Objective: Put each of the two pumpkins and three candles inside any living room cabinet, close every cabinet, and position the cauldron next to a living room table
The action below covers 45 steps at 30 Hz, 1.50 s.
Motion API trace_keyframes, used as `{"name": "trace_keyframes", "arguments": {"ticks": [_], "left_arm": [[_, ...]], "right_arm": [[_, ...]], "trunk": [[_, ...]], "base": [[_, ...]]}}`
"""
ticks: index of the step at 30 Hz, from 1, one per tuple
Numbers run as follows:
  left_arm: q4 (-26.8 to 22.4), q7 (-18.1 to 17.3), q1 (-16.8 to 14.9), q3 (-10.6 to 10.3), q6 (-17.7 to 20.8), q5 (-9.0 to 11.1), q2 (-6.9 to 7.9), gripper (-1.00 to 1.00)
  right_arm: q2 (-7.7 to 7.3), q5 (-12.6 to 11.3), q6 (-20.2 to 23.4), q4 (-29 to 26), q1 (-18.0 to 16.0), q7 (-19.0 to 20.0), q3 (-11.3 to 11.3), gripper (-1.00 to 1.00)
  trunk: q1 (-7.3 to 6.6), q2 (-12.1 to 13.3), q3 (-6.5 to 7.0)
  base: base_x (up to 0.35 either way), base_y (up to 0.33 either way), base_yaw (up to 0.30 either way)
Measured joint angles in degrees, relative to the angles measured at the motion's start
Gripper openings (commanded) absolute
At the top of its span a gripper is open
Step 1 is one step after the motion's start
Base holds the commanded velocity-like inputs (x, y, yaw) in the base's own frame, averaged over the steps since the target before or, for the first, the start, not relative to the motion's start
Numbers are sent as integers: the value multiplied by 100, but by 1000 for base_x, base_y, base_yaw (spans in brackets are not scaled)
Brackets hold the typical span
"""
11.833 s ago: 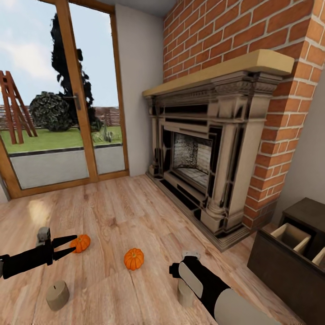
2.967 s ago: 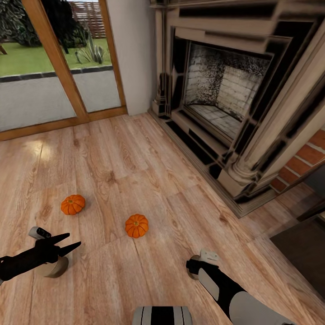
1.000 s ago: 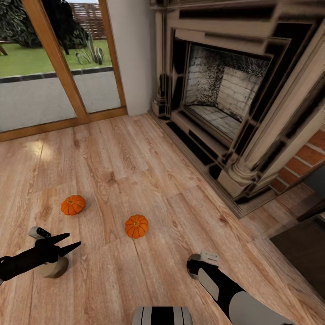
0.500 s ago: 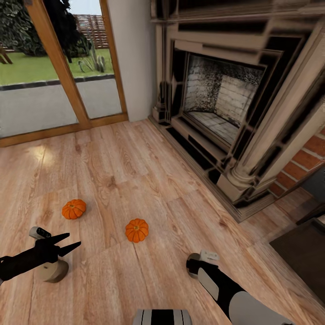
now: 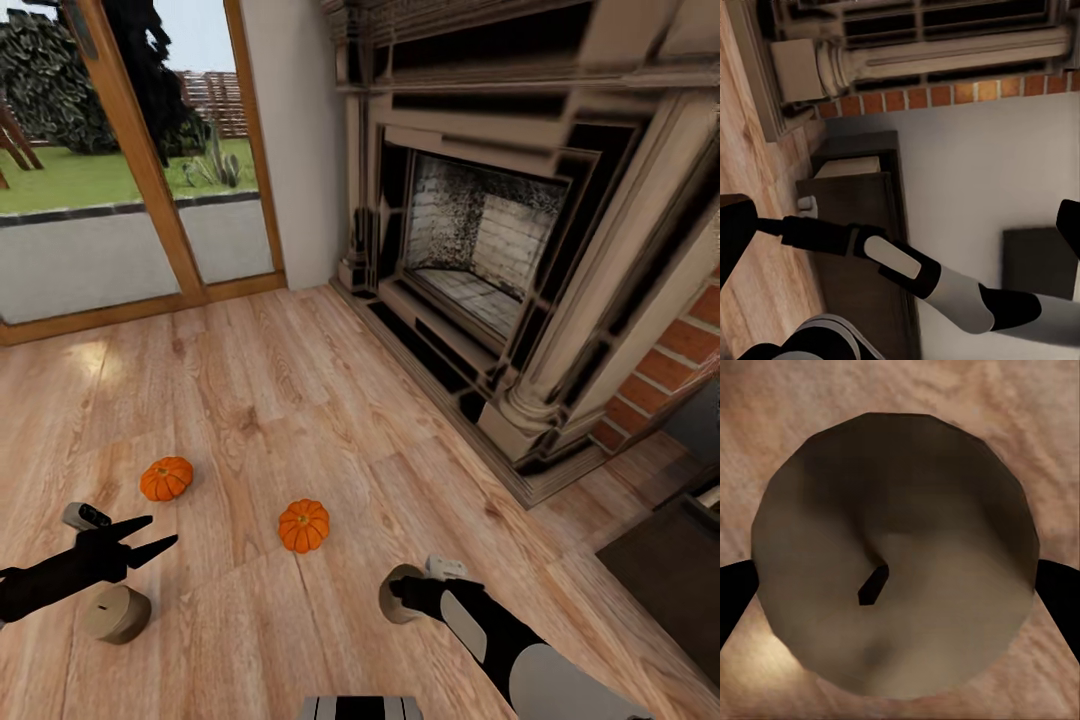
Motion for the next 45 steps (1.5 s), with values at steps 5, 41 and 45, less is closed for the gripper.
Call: {"name": "trace_keyframes", "arguments": {"ticks": [5,41,45], "left_arm": [[85,0,0,4,0,-19,2,100],[105,0,1,17,-4,3,14,100],[191,0,0,24,-6,-1,18,100]], "right_arm": [[0,9,40,-21,0,53,1,-100],[17,17,56,-186,1,44,50,-100],[22,17,56,-187,1,44,50,-100]], "trunk": [[-13,7,111],[-46,25,400],[-45,25,400]], "base": [[0,0,0],[0,0,0],[-101,94,0]]}}
